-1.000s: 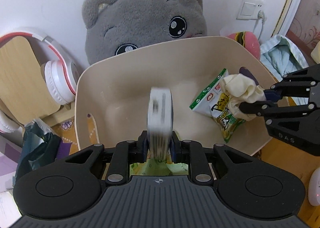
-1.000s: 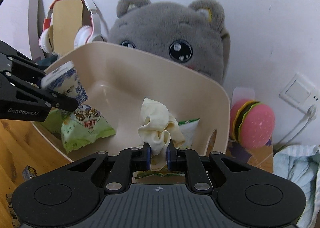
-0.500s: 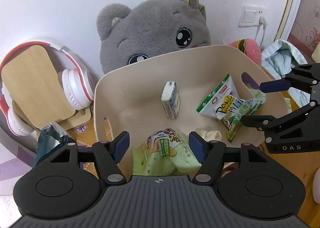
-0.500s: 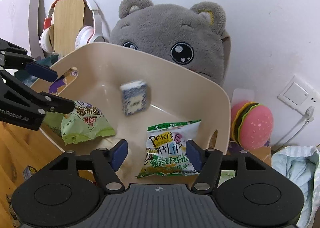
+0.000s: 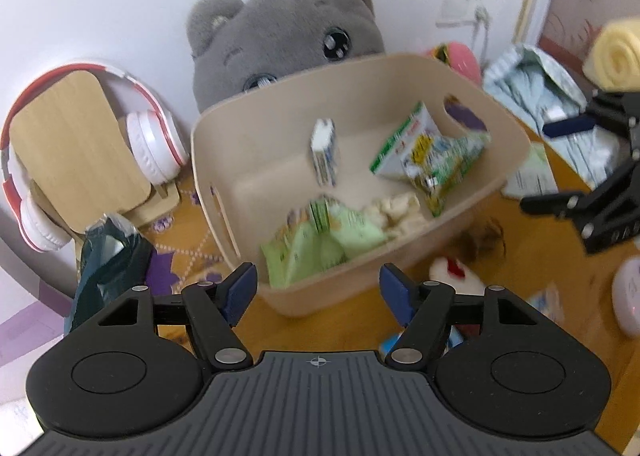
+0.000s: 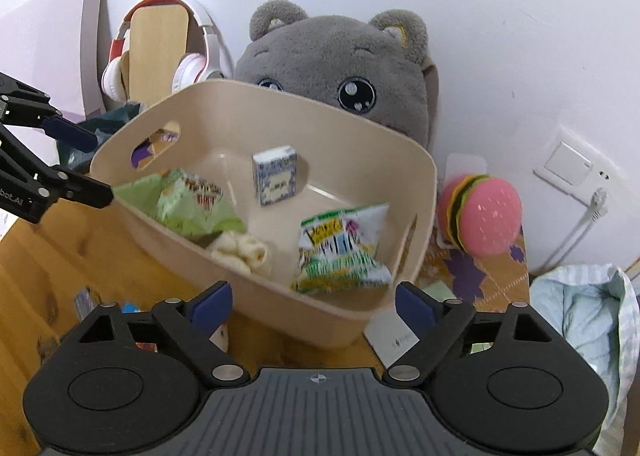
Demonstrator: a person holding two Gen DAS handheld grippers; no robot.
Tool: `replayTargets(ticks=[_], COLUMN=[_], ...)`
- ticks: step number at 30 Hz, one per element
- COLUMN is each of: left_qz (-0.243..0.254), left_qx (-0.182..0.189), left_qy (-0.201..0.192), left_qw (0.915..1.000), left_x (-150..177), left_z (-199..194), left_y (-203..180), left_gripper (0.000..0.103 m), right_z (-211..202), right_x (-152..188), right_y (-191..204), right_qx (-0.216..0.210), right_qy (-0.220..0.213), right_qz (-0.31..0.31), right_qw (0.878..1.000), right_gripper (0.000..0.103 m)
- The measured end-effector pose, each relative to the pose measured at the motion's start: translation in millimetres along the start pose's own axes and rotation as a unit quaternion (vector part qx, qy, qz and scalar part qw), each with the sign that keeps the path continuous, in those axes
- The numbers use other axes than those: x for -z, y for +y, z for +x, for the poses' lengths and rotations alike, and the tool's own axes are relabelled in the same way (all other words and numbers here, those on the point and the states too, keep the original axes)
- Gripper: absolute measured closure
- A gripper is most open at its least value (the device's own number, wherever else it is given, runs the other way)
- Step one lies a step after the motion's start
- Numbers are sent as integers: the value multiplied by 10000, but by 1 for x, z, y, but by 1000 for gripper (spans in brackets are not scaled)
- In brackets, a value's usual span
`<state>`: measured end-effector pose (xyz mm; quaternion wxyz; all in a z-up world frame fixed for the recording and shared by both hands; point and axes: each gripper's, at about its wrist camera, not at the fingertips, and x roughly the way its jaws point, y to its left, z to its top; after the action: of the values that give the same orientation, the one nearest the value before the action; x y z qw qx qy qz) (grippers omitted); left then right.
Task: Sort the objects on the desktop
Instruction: 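Reach both grippers down to the Hello Kitty strip and bread bag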
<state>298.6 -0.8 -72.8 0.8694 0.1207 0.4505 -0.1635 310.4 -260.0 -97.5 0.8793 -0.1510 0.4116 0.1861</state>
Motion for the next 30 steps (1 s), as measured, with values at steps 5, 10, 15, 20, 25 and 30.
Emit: replayTargets(ticks=[5, 10, 15, 20, 25, 30], left_qz=[445, 995, 1519, 2049, 2182, 2271], left_qx=[247, 309, 366, 457, 657, 928], left_qy=[173, 303, 358, 427, 488, 700], left_qw=[9986, 9941, 9871, 9768, 9725, 9669], left_x=[20, 36, 49, 58, 56, 55], left_z=[2, 10, 20, 31, 39, 50], left_y=[-8, -21, -37, -53, -63, -69], left_gripper=[34, 34, 34, 34, 34, 27], right_z=[-6, -5, 4, 13, 23, 32], right_x=[20, 40, 57, 74, 85, 92], right_y=[-3, 2, 16, 31, 35, 34], right_qx=[-11, -84, -220, -274, -325, -446], right_qy=[173, 392, 657, 902, 1076, 1251], right_qz=[-21, -198, -573, -1004, -1181, -1218], right_qw=[9998, 9990, 9959, 9905, 9866, 9836], right_gripper=[8, 6, 5, 5, 5, 5])
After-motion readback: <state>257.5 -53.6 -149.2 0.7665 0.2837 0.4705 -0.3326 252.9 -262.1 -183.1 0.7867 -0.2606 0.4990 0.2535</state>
